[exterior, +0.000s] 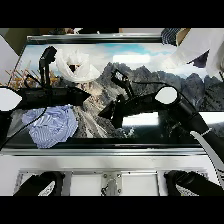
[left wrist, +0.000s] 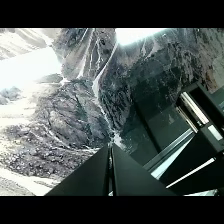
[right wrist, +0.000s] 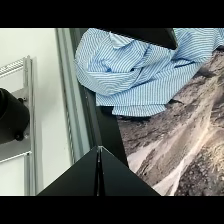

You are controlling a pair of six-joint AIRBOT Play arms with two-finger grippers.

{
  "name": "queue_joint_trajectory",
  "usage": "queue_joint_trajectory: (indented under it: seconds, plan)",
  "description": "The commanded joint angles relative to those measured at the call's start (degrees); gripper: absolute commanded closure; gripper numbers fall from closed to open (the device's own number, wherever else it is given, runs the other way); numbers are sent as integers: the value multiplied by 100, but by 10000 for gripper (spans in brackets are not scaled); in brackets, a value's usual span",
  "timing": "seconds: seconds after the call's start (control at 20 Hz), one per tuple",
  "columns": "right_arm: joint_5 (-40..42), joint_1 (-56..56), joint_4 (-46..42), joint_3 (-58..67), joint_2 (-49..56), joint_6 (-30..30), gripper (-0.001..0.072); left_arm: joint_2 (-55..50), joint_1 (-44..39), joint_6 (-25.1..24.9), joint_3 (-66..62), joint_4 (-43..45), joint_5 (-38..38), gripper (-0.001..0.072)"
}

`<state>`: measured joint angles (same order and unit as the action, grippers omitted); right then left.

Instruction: Fold the clothes and pants, and hang the long-sleeved shirts on hangers.

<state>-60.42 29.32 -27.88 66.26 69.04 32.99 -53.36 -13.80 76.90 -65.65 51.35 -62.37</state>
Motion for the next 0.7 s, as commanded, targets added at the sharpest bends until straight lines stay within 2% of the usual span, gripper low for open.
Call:
queue_joint_trajectory:
  seconds: [0.0,0.55,0.6,0.65]
  plan:
    - [0,4,2,0,4,2,699,2,-2,0,2,0,2,686]
    - [-2,4,4,0,11,2,700,2,15,-17,-2,140,107,685]
    - [7,4,2,0,20,2,699,2,92,-15,-42,490,79,481]
    - [52,7,4,0,48,2,699,2,190,9,-98,890,-2,47]
